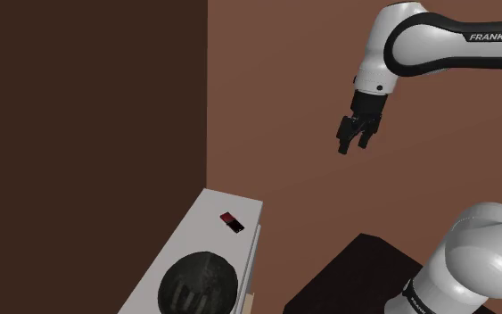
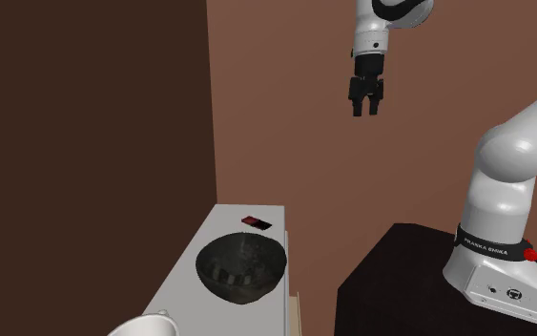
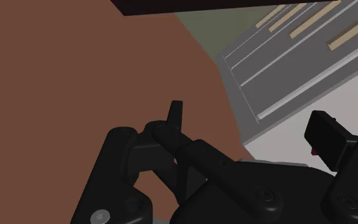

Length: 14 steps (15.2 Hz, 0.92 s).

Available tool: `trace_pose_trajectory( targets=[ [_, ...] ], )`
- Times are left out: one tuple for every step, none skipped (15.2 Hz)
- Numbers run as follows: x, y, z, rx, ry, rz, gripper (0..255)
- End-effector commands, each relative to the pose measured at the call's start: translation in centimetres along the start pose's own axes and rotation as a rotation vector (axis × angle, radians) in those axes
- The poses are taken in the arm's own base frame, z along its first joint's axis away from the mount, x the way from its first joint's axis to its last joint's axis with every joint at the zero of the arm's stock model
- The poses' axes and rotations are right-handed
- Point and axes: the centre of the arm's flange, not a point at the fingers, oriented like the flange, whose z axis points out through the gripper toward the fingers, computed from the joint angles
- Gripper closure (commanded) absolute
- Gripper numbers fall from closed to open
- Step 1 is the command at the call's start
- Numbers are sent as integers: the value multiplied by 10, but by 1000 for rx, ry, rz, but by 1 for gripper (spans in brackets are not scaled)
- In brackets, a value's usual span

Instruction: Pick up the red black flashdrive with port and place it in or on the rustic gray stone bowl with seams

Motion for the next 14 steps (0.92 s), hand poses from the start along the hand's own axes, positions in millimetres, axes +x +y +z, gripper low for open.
trace_pose_trajectory(
  targets=[
    [0, 0, 0, 0, 0, 0, 0],
    [6, -8, 9, 1, 1, -4, 0],
    [12, -15, 17, 1, 3, -9, 0],
    [18, -23, 26, 2, 4, -13, 0],
    [24, -31, 35, 2, 5, -18, 0],
    [29, -39, 43, 3, 6, -22, 0],
    [35, -47, 52, 3, 8, -27, 0],
    [41, -55, 61, 4, 9, -31, 0],
    [47, -63, 69, 4, 10, -36, 0],
    [53, -71, 78, 5, 11, -40, 0],
    [58, -79, 86, 5, 13, -45, 0],
    [64, -87, 95, 6, 14, -49, 0],
    [70, -95, 104, 6, 15, -53, 0],
    [75, -103, 112, 7, 17, -58, 0]
  ],
)
